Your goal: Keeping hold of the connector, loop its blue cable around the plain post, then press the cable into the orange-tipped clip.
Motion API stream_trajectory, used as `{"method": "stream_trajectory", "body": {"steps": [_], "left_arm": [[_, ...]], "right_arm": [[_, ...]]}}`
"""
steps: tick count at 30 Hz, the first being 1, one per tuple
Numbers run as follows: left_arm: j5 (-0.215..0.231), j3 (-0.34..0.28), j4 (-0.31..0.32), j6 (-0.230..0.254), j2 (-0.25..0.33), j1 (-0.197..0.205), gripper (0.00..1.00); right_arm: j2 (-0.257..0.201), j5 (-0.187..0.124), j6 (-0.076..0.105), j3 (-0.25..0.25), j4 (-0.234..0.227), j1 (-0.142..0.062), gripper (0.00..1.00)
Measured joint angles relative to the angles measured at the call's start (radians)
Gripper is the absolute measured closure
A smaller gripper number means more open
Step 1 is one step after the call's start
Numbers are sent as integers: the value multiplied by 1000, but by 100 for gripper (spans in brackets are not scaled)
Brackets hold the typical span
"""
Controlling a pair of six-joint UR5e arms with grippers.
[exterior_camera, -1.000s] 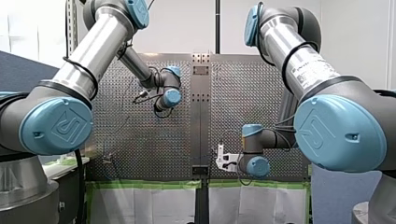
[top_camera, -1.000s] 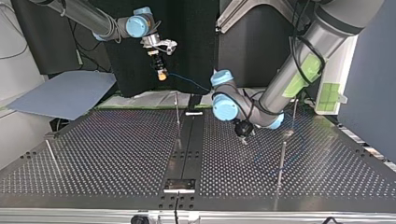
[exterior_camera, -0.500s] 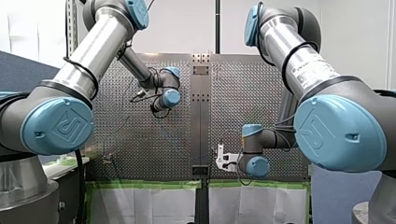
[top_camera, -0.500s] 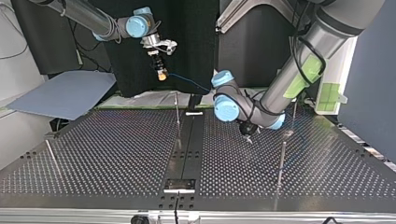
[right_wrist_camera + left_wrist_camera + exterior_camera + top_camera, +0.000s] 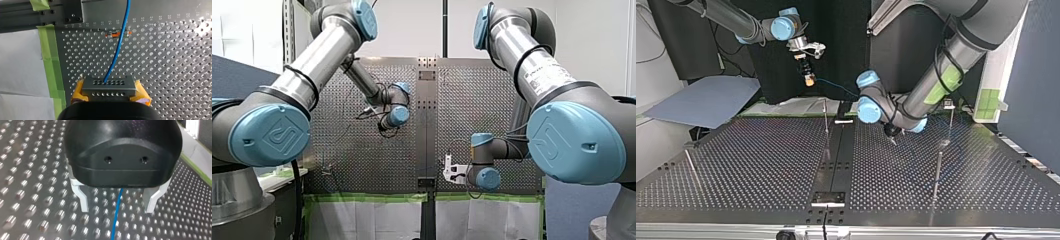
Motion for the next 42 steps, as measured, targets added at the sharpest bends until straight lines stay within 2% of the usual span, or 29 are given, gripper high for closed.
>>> {"method": "stream_trajectory", "body": {"steps": [13, 26, 36, 42], "left_arm": [[0, 0, 7, -7, -45, -41, 0], [11, 4, 5, -24, -158, -80, 0], [26, 11, -5, -36, -173, -92, 0], [31, 21, -17, -42, -212, -103, 0]], "right_arm": [[0, -1, 0, 0, 2, 0, 100], [0, -2, 0, 0, 1, 0, 100], [0, -3, 0, -2, 11, 1, 100], [0, -2, 0, -6, 18, 5, 100]]}}
